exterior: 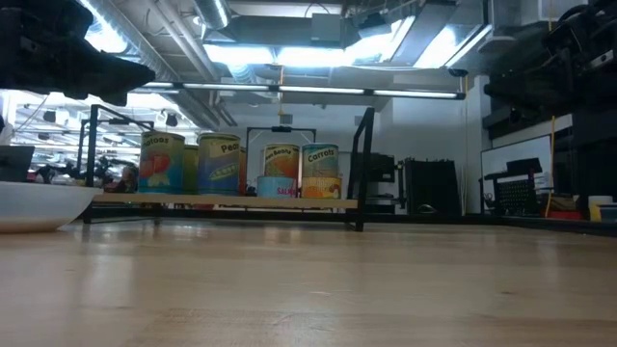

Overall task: Pick and place cans onto a shelf
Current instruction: Return to Home Position

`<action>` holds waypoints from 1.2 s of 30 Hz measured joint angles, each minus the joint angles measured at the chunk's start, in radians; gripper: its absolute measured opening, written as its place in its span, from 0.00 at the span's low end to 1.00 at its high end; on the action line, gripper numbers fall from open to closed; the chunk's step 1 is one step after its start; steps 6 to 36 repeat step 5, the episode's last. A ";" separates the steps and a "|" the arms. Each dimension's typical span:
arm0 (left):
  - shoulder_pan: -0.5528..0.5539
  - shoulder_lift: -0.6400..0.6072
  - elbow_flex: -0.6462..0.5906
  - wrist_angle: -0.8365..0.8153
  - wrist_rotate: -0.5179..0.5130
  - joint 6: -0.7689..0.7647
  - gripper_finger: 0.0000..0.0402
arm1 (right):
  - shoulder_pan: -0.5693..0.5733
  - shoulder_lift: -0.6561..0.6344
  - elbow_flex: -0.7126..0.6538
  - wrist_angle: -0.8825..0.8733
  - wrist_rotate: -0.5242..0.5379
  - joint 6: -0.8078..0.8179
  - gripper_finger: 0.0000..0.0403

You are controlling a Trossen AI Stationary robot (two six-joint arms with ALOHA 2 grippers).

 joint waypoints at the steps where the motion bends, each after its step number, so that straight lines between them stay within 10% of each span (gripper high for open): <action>1: 0.000 0.000 0.000 0.000 0.000 0.000 0.15 | 0.000 0.000 0.000 0.000 0.000 0.000 0.17; 36: 0.000 0.000 0.000 0.000 0.000 0.000 0.15 | 0.000 0.000 0.000 0.000 0.000 0.000 0.17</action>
